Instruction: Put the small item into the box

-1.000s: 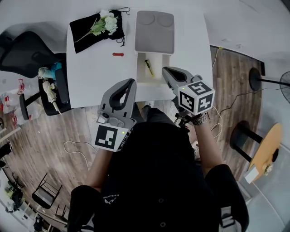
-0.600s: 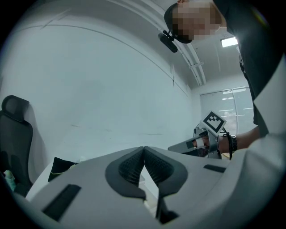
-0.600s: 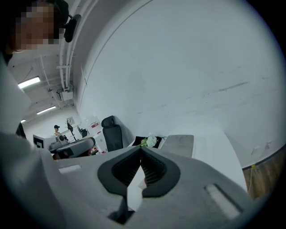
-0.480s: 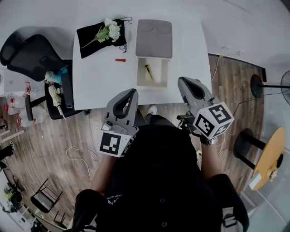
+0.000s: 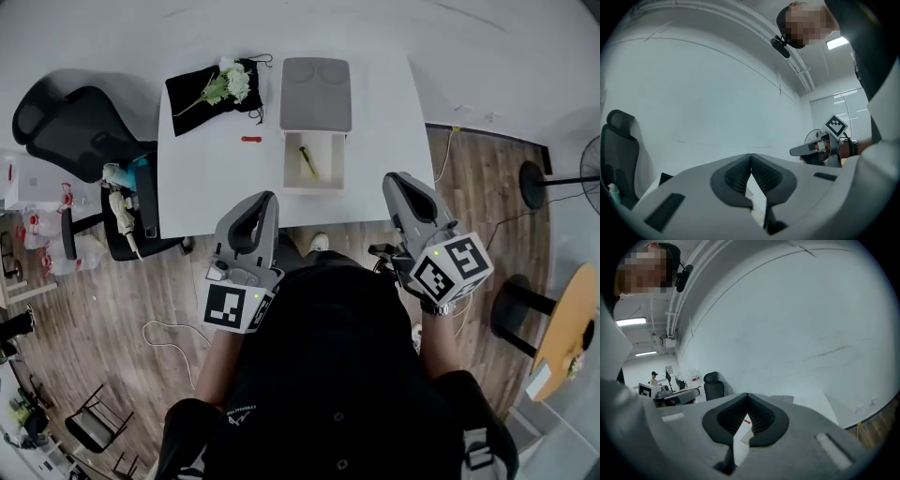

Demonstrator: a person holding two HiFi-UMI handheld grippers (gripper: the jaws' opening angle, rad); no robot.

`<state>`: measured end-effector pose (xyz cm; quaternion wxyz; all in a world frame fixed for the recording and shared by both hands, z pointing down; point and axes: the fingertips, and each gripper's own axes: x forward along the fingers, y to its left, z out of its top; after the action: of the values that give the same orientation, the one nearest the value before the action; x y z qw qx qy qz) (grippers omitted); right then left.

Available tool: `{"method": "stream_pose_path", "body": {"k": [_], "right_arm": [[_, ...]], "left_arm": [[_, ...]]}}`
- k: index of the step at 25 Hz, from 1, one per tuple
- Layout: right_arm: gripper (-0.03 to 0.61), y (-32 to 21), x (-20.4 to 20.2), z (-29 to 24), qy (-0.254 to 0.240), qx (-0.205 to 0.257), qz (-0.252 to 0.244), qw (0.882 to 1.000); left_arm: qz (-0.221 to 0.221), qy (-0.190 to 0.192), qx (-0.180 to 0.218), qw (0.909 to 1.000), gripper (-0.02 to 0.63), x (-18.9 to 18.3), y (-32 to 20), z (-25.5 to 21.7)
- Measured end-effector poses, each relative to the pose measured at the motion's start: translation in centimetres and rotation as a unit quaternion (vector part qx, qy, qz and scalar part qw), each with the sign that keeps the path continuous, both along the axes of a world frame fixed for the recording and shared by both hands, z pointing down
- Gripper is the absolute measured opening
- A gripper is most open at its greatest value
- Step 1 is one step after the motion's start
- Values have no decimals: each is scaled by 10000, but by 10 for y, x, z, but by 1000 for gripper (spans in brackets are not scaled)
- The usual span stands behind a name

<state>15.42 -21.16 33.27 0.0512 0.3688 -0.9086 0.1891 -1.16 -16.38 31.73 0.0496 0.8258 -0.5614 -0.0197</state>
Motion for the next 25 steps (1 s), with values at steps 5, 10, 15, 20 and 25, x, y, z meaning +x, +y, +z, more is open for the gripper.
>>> {"method": "stream_pose_path", "body": {"k": [5, 10, 15, 20, 25], "right_arm": [[5, -2, 8, -28, 28, 491, 104, 9987], [5, 2, 6, -59, -99, 841, -15, 9964], [5, 9, 4, -89, -193, 1147, -59, 9932], [5, 15, 6, -105, -297, 1399, 28, 9897], [5, 18, 3, -103, -276, 1409, -53, 9896]], "left_arm": [[-88, -16, 231, 9997, 5, -4, 3, -23], [-172, -60, 625, 9979, 5, -9, 6, -61], [-329, -169, 803, 9961, 5, -18, 10, -90], [-431, -168, 779, 9959, 5, -24, 16, -86], [-426, -148, 704, 9965, 5, -21, 18, -78]]}}
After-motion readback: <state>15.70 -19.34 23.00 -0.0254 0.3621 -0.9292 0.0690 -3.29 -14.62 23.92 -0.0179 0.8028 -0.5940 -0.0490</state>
